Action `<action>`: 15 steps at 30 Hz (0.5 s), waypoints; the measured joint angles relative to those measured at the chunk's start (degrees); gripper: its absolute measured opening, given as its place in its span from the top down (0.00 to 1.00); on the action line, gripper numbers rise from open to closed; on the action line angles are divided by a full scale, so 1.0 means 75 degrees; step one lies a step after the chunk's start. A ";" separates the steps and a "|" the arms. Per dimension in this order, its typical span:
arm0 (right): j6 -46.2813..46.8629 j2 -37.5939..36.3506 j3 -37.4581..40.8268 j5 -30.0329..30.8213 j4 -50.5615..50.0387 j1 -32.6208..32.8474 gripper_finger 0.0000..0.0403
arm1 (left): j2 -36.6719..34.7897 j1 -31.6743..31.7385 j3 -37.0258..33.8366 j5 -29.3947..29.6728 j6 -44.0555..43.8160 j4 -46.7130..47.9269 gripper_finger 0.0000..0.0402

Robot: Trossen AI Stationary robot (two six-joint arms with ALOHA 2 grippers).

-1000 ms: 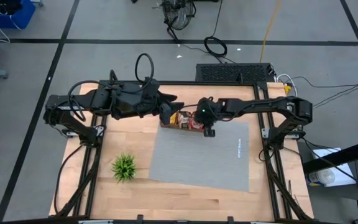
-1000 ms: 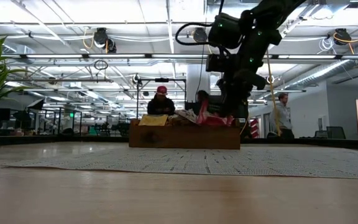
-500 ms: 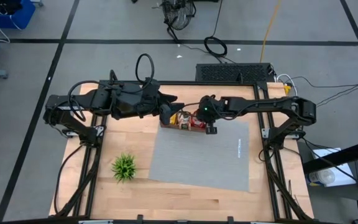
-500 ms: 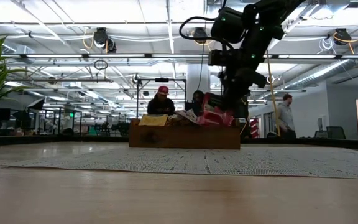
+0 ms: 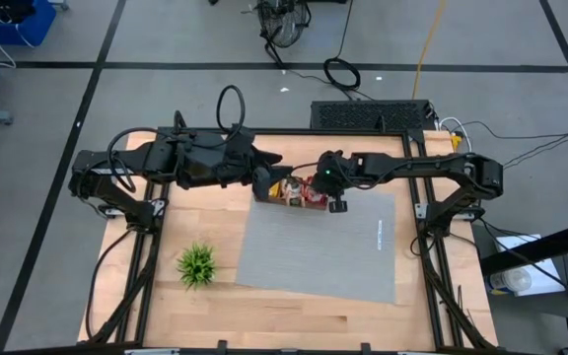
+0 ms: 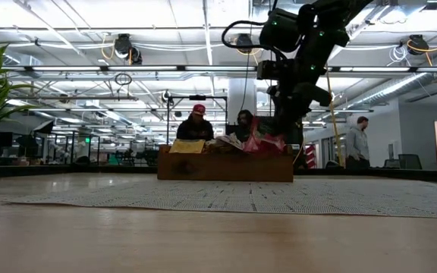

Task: Pick & Place Tea
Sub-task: Put the red tea bag into the right section of the wooden organizer

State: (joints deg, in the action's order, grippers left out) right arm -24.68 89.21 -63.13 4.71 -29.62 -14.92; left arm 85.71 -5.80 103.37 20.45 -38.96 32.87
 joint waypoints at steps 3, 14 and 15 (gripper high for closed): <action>0.0056 0.0000 0.0000 0.0001 0.0031 0.0000 0.83 | 0.0000 -0.0003 0.0000 -0.0067 -0.0012 0.0000 0.34; 0.0356 0.0000 0.0000 0.0006 0.0031 0.0000 0.74 | 0.0000 0.0000 0.0000 -0.0096 -0.0012 -0.0001 0.34; 0.0369 0.0000 0.0000 0.0031 0.0031 0.0000 0.74 | 0.0000 0.0000 0.0000 -0.0118 -0.0010 0.0000 0.34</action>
State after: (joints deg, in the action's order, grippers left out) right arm -21.91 89.21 -63.13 4.94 -29.39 -14.92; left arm 85.71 -5.80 103.37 19.57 -39.03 32.88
